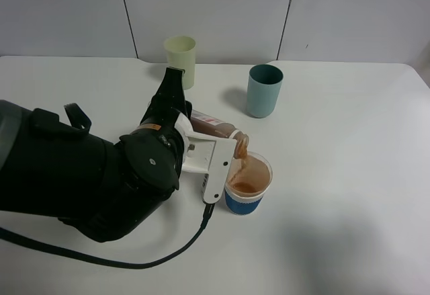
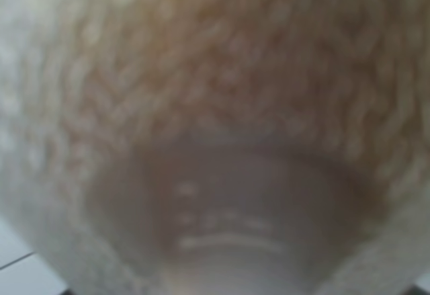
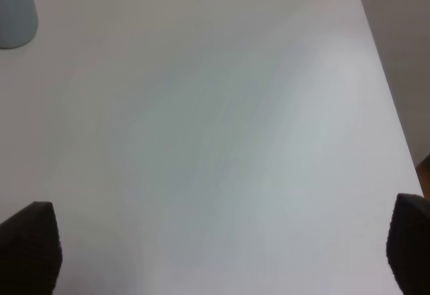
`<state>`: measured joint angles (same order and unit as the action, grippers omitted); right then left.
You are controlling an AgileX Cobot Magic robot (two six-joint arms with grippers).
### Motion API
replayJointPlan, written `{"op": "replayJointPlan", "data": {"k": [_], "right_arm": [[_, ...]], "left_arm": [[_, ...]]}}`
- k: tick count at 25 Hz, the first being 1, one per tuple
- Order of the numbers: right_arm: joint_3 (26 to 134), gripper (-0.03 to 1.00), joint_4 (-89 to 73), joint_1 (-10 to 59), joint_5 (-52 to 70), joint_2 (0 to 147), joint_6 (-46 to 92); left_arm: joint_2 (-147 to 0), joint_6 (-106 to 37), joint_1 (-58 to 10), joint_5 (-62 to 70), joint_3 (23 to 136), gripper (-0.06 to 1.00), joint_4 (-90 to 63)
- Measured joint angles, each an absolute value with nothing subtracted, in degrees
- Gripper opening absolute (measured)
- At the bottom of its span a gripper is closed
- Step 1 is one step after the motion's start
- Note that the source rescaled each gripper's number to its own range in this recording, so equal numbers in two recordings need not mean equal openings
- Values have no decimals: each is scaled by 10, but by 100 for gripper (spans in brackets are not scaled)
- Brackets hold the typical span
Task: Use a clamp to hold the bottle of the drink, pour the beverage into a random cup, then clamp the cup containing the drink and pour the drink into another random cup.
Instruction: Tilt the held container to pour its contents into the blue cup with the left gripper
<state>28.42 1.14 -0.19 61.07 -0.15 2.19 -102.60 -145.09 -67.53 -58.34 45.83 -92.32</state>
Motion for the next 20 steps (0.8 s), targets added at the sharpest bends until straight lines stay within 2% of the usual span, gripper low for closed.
{"op": "replayJointPlan", "data": {"k": [20], "right_arm": [[284, 90, 11, -2, 611, -1, 22]], "left_arm": [[-1026, -1472, -675, -591, 458, 1, -906]]}}
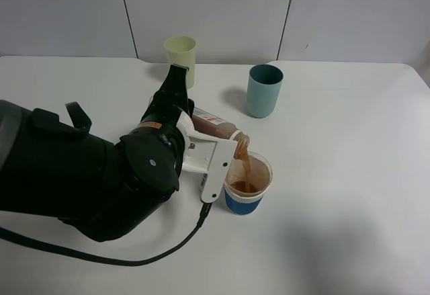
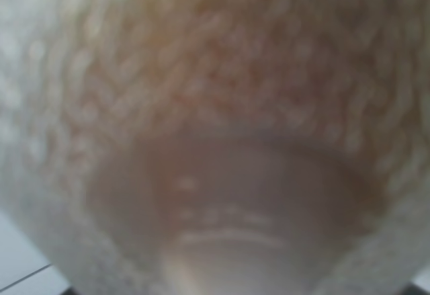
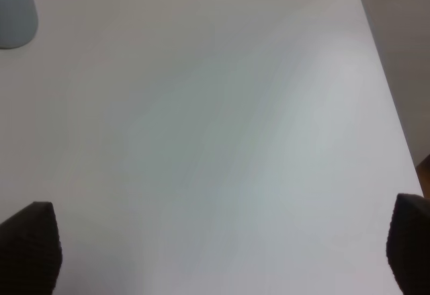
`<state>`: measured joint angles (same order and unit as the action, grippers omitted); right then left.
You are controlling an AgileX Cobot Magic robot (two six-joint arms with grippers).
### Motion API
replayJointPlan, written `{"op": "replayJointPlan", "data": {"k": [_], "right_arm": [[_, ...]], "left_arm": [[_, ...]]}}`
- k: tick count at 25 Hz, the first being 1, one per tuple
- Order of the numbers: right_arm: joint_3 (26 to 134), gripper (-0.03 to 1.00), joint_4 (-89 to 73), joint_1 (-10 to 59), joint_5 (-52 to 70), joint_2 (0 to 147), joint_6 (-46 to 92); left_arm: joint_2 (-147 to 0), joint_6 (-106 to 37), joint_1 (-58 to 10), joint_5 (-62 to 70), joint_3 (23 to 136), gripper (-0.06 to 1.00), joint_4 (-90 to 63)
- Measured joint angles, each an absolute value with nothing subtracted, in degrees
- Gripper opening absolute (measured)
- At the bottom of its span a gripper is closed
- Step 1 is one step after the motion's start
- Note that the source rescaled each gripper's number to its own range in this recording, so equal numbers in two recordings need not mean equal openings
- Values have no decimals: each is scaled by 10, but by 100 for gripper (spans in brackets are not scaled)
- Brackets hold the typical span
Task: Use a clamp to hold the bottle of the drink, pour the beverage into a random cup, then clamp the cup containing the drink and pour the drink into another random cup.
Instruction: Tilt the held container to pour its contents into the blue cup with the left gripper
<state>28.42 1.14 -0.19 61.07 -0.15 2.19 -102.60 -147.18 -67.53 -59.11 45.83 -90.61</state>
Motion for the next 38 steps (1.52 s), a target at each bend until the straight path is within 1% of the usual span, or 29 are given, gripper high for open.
{"op": "replayJointPlan", "data": {"k": [38], "right_arm": [[284, 90, 11, -2, 611, -1, 22]], "left_arm": [[-1026, -1512, -675, -603, 458, 1, -877]]}}
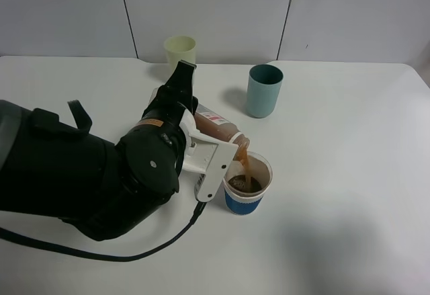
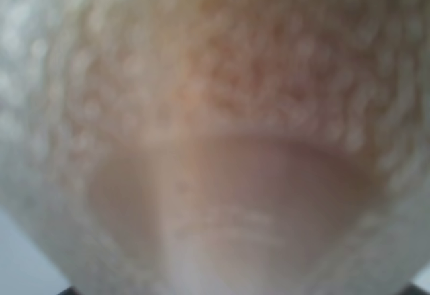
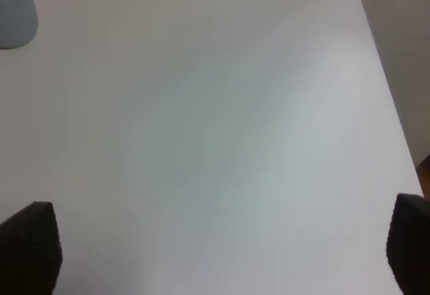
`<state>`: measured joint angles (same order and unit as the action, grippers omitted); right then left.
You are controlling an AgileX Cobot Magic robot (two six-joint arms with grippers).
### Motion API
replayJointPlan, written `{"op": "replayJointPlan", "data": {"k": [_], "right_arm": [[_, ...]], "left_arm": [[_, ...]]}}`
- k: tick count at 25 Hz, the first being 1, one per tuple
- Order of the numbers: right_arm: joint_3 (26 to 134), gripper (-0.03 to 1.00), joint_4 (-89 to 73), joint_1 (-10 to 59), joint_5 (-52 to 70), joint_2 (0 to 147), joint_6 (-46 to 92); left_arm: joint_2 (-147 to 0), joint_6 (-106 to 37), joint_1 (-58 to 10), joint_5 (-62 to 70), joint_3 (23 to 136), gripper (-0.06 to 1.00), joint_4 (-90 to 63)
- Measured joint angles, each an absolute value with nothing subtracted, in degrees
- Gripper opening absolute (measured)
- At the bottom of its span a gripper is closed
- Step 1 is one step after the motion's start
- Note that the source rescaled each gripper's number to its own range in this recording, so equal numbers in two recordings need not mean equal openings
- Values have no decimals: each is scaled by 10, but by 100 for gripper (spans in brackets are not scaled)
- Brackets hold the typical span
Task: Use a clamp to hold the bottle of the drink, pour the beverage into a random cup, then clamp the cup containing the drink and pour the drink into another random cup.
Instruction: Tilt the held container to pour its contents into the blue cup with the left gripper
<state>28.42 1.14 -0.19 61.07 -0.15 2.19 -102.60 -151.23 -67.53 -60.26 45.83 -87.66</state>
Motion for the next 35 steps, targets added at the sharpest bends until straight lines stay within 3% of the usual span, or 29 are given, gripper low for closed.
{"op": "replayJointPlan", "data": {"k": [35], "right_arm": [[284, 90, 11, -2, 611, -1, 22]], "left_arm": [[-1026, -1532, -675, -617, 458, 1, -842]]}}
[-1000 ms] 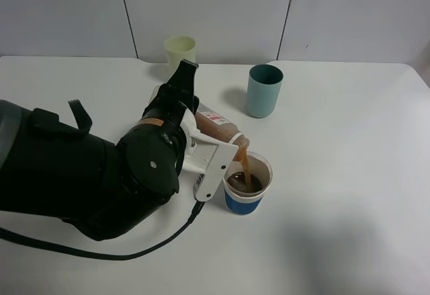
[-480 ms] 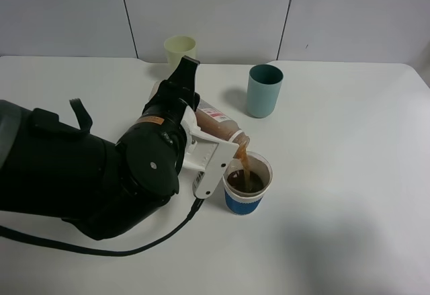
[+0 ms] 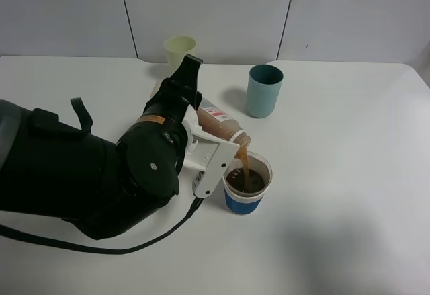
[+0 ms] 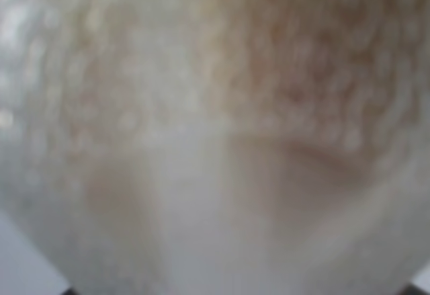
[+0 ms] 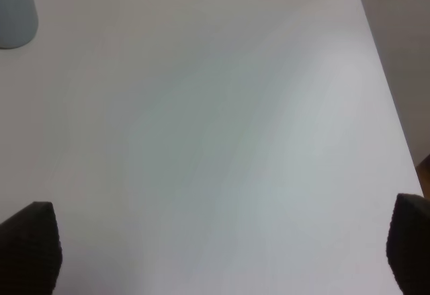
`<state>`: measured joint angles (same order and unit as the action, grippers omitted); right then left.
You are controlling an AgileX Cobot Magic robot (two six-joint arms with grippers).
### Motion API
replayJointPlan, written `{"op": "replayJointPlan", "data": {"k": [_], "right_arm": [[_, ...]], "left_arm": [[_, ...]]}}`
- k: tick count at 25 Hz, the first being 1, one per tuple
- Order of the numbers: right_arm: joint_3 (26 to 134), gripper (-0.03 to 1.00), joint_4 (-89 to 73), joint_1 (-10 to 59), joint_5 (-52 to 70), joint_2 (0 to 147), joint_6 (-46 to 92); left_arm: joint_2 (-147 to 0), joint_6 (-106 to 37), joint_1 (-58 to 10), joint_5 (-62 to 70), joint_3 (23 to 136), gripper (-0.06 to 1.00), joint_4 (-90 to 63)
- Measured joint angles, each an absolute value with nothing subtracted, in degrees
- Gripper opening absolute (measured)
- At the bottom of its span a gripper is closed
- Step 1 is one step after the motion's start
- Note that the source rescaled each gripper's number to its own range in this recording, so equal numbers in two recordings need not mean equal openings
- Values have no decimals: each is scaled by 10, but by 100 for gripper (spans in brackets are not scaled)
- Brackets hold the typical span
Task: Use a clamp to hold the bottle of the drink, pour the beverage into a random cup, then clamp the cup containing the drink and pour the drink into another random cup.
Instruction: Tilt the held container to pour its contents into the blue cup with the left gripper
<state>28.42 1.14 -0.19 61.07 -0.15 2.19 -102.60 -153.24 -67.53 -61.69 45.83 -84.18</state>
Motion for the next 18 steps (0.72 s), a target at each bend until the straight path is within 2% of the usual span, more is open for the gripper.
{"op": "replayJointPlan", "data": {"k": [18], "right_arm": [[284, 90, 11, -2, 611, -1, 22]], "left_arm": [[-1026, -1573, -675, -625, 458, 1, -841]]}}
